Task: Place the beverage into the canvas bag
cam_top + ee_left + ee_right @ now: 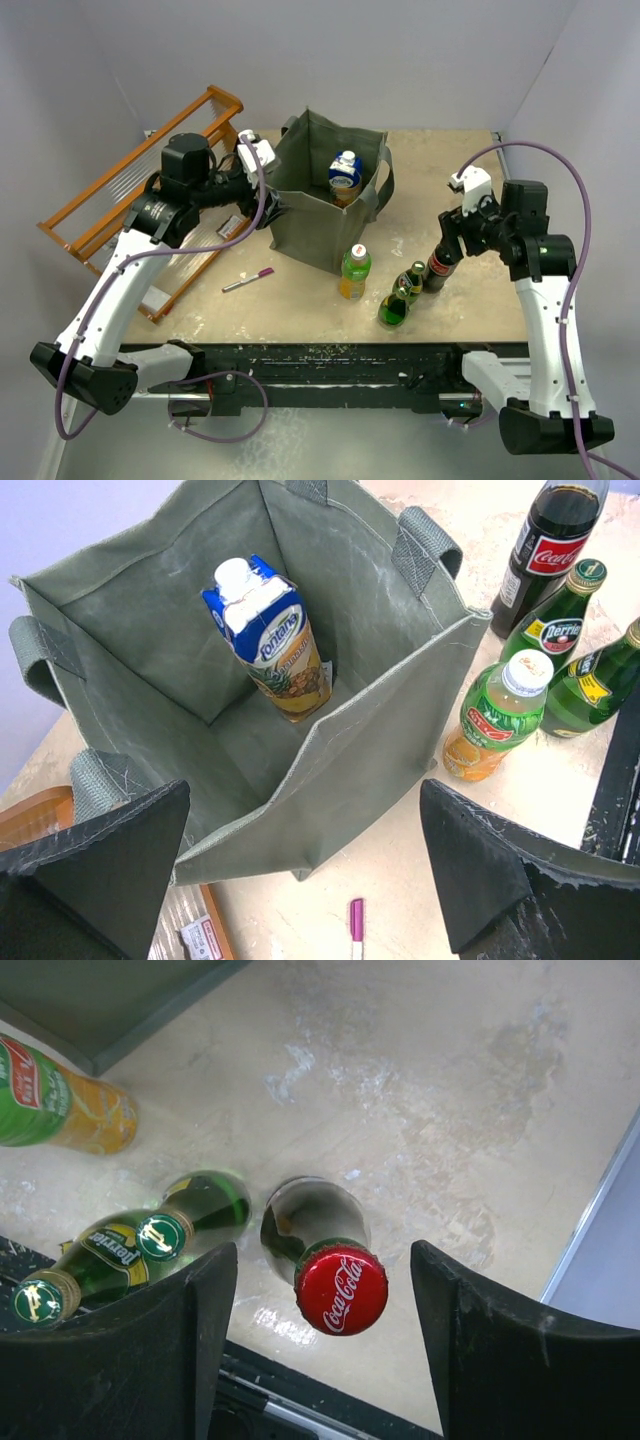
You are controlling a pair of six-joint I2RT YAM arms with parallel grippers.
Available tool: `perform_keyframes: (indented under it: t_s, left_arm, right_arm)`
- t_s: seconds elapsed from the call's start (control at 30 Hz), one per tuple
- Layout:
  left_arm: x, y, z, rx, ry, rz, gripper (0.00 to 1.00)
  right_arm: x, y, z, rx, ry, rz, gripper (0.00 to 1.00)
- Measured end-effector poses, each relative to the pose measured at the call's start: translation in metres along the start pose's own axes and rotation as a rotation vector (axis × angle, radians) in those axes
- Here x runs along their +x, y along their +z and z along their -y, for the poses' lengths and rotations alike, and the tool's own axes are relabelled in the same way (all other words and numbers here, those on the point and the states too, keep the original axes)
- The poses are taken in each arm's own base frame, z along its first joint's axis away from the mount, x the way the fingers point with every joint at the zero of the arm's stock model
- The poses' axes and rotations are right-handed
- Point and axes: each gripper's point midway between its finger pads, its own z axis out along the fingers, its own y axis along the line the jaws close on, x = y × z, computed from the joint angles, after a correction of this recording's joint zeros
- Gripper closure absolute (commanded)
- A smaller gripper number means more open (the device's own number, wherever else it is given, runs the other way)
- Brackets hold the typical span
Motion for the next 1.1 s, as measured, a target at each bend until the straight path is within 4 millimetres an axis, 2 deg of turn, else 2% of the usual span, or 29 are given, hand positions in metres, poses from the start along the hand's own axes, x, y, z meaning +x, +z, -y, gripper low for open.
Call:
perform_keyframes:
  t_s: [0.17,0.5,0.63,0.83,1.0,1.1]
  left_arm:
    - [-0.004,-0.002,0.001,0.002,0.014,0.012,0.01]
    - [-0.005,-0.002,0.005,0.028,0.034,0.021,0.01]
    - [-0.005,-0.002,0.008,0.044,0.033,0.027,0.01]
    - [-0.002,-0.002,0.012,0.056,0.029,0.026,0.01]
    - [-0.002,-0.001,0.011,0.054,0.029,0.023,0.01]
    - [-0.001,0.0,0.011,0.051,0.038,0.018,0.01]
  right_arm:
    - [0.009,0.006,-0.002,-0.006,0.008,-0.025,0.4]
    - [0.007,0.002,-0.001,0.009,0.005,-0.001,0.56]
    - [0.006,0.002,0.0,0.016,0.01,0.004,0.69]
    - [0.004,0.002,-0.002,0.006,0.027,0.011,0.99]
    - [0.004,-0.001,-0.002,0.006,0.03,-0.006,1.0]
    - [-0.003,-0.001,0.003,0.009,0.032,-0.017,1.0]
